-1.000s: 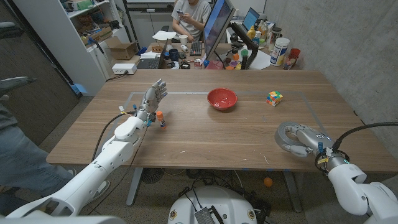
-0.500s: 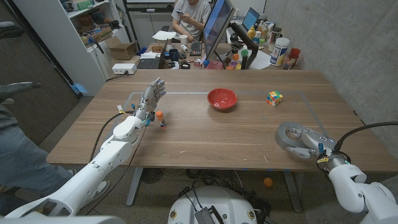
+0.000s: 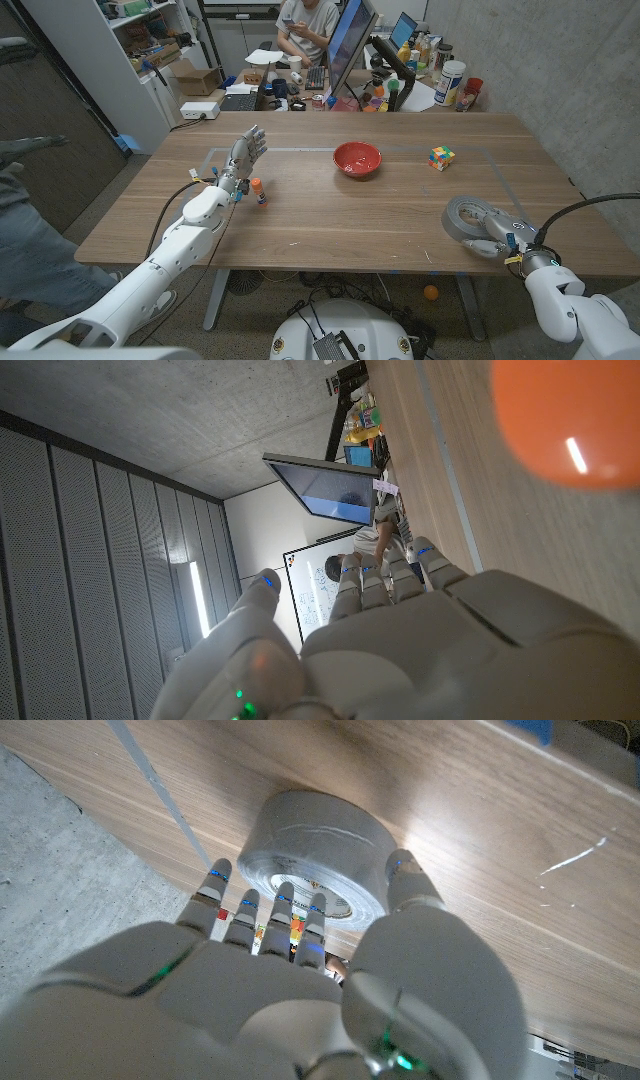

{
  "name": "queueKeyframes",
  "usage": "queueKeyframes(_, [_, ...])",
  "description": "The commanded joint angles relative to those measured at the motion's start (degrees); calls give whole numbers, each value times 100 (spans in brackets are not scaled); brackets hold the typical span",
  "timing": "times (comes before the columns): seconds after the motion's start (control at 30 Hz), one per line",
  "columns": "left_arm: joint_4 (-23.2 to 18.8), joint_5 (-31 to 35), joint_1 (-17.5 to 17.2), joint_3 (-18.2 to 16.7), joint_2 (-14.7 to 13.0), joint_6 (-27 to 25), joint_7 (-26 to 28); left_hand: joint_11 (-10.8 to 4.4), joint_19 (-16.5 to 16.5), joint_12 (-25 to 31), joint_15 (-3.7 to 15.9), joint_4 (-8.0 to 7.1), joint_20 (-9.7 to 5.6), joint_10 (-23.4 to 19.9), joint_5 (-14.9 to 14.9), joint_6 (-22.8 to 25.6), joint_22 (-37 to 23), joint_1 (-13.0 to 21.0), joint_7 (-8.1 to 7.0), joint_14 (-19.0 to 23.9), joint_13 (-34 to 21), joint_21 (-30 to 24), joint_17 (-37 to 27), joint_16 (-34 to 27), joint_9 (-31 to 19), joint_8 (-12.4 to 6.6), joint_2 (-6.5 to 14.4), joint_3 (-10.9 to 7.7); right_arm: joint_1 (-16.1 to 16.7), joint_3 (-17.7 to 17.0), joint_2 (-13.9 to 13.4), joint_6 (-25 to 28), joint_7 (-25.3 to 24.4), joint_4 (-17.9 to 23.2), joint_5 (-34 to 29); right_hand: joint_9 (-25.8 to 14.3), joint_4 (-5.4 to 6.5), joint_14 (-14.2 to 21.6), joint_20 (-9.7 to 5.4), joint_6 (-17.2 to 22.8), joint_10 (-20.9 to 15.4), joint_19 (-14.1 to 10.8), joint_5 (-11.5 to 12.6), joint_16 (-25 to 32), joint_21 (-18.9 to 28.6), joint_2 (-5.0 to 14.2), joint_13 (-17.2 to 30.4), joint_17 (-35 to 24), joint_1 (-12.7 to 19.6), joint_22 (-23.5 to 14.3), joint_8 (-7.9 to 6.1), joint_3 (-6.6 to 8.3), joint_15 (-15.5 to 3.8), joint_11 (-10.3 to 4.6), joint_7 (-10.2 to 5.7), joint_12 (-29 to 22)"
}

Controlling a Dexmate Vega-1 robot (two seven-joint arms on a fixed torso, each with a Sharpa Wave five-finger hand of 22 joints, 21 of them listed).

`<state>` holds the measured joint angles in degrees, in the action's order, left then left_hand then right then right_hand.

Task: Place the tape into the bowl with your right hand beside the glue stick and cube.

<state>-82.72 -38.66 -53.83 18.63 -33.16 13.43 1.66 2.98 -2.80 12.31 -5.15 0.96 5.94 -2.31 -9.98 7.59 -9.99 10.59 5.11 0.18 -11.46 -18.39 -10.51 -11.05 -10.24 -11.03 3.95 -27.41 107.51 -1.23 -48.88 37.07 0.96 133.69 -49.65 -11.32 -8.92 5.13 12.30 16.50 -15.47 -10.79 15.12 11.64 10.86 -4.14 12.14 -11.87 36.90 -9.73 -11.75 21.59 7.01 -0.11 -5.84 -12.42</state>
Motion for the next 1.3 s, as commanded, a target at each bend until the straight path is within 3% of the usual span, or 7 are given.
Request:
queueKeyframes(0.03, [83, -5, 52, 45, 51, -38, 16, 12, 2, 3, -5, 28, 50, 20, -33, 72, -27, -29, -7, -21, -11, 43, -27, 1, -28, -9, 11, -20, -115, 376, -356, 433, -170, -91, 138, -22, 46, 13, -15, 62, -32, 40, 46, 36, -1, -56, 30, -18, -18, -23, -53, 22, 127, -24, -20, -31])
queueKeyframes(0.6, [171, -25, 145, 69, 97, -72, -16, 11, 9, 6, -4, 37, 54, 13, -34, 83, -29, -42, -14, -14, -10, 77, -28, -4, -29, -7, 17, -17, -501, 1009, -742, 975, -798, -311, 361, -17, -1, 92, -25, 589, -51, 50, 158, 79, 10, -51, 36, -2, 135, -23, -213, 106, -25, -164, -236, -16])
queueKeyframes(0.8, [205, -24, 169, 66, 109, -76, -1, -4, 14, 6, -4, 40, 49, 10, -34, 82, -29, -47, -5, -17, -9, 90, -28, -3, -29, -5, 19, -16, -607, 1193, -765, 1042, -1296, -386, 432, -21, -102, 863, -41, 1780, -831, -377, 334, 292, 103, 182, 26, 50, 929, -23, -480, 514, -296, -595, -441, -210])
queueKeyframes(0.83, [216, -30, 175, 67, 114, -78, -7, 8, 15, 5, -4, 41, 52, 13, -34, 80, -29, -48, -8, -16, -9, 93, -28, -3, -29, -3, 19, -15, -623, 1201, -773, 1054, -1335, -378, 473, -25, -98, 1045, -31, 2014, -1063, -467, 327, 324, 106, 187, 24, 62, 1081, -22, -528, 578, -361, -773, -468, -256])
queueKeyframes(1.0, [270, -30, 197, 72, 134, -67, -13, 11, 21, 8, -3, 43, 46, 4, -34, 86, -30, -52, -1, -12, -9, 102, -28, -5, -29, -4, 21, -15, -714, 1299, -842, 1110, -1592, -395, 569, -39, -70, 1992, -44, 3104, -2287, -900, 232, 538, 127, 306, 9, 66, 1584, -17, -831, 764, -628, -1166, -536, -464])
queueKeyframes(1.17, [301, -33, 209, 65, 144, -48, -16, 2, 22, 9, -2, 46, 48, 3, -34, 95, -30, -56, -1, -9, -9, 111, -28, -6, -29, -7, 21, -14, -747, 1325, -887, 1039, -1894, -418, 720, -74, -22, 2732, -168, 4047, -3366, -1254, 42, 771, 128, 470, -5, 36, 1847, -11, -1184, 666, -911, -1210, -491, -603])
queueKeyframes(1.3, [306, -35, 209, 59, 144, -40, -16, -5, 25, 10, -3, 48, 48, 0, -34, 98, -30, -59, -4, -12, -9, 118, -28, -5, -29, -6, 21, -13, -835, 1425, -946, 1079, -2014, -437, 770, -76, -26, 3128, -310, 4282, -3872, -1382, -31, 908, 128, 505, -10, 26, 1954, -11, -1277, 594, -1064, -1216, -460, -697])
